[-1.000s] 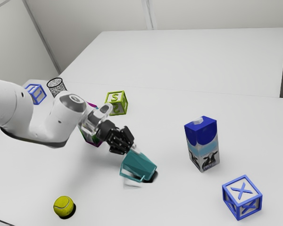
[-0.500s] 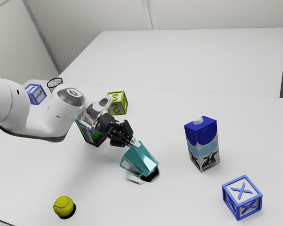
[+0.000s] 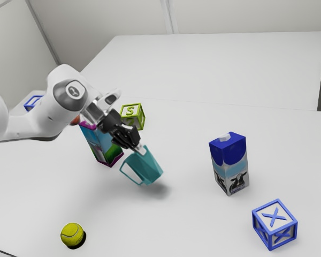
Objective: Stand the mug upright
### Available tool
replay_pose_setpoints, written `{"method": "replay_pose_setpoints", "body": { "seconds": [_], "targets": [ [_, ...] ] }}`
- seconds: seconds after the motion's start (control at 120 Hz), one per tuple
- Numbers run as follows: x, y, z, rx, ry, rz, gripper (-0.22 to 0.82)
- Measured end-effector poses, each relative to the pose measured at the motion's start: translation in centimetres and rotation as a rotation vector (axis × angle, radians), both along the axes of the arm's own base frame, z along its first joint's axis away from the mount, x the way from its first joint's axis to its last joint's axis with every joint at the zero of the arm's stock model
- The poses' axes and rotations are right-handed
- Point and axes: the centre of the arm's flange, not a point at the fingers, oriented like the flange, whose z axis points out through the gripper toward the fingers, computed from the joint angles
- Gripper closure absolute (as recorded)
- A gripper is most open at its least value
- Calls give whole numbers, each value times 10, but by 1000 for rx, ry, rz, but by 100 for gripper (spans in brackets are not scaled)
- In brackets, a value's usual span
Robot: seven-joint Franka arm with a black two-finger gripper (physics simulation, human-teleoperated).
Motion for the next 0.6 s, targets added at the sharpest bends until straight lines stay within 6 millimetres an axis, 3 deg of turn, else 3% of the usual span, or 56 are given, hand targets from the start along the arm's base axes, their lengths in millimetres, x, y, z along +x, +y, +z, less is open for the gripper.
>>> {"method": "replay_pose_setpoints", "body": {
  "seconds": [0.342, 0.6],
  "targets": [
    [11, -19, 19, 384, -192, -241, 79],
    [21, -34, 9, 522, -281, -335, 79]
  ]
}}
